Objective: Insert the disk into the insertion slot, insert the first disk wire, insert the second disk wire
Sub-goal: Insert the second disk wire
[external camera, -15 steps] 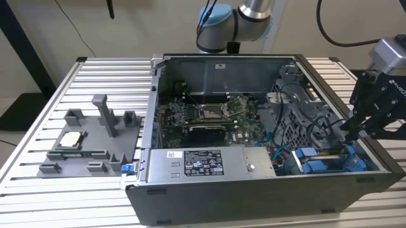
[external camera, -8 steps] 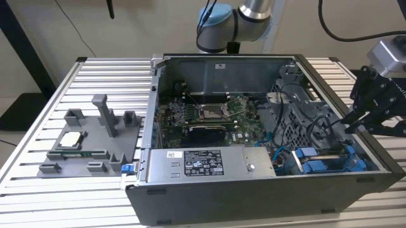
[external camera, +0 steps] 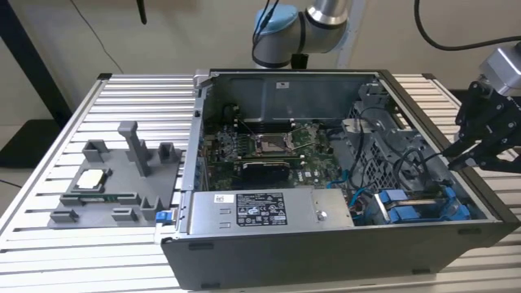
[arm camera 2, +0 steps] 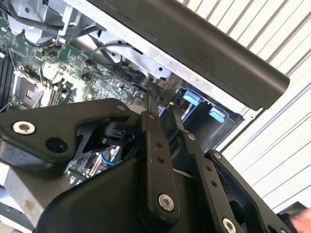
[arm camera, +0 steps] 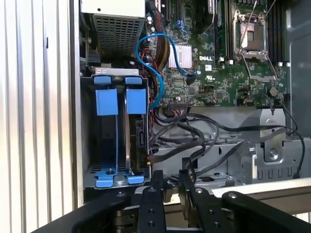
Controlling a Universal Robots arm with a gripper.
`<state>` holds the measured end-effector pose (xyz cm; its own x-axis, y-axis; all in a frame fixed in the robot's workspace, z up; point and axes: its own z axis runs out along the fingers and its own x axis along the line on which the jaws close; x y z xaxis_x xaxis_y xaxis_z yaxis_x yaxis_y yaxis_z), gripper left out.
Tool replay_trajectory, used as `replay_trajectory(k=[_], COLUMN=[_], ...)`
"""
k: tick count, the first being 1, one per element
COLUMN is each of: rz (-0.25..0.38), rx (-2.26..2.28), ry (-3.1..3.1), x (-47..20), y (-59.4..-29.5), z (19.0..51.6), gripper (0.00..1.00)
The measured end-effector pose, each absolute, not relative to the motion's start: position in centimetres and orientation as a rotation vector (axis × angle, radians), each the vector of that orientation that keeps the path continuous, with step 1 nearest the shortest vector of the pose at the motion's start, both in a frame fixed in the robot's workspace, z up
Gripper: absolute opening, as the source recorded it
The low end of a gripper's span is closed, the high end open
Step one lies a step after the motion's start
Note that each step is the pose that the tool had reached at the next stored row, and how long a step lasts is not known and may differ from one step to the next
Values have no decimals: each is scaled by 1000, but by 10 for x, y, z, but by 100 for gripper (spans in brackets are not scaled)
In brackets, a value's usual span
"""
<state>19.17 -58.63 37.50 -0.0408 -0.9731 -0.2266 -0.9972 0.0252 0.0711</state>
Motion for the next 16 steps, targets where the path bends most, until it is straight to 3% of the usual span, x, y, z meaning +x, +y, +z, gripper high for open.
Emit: replay_trajectory(k=[11, 15, 16], rz=[329, 392, 409], rx=[-2087, -2054, -2044], ry=[2158, 2118, 2108], x=[199, 199, 199], y=[-594, -594, -594], z=[368, 367, 367], gripper=[27, 25, 18])
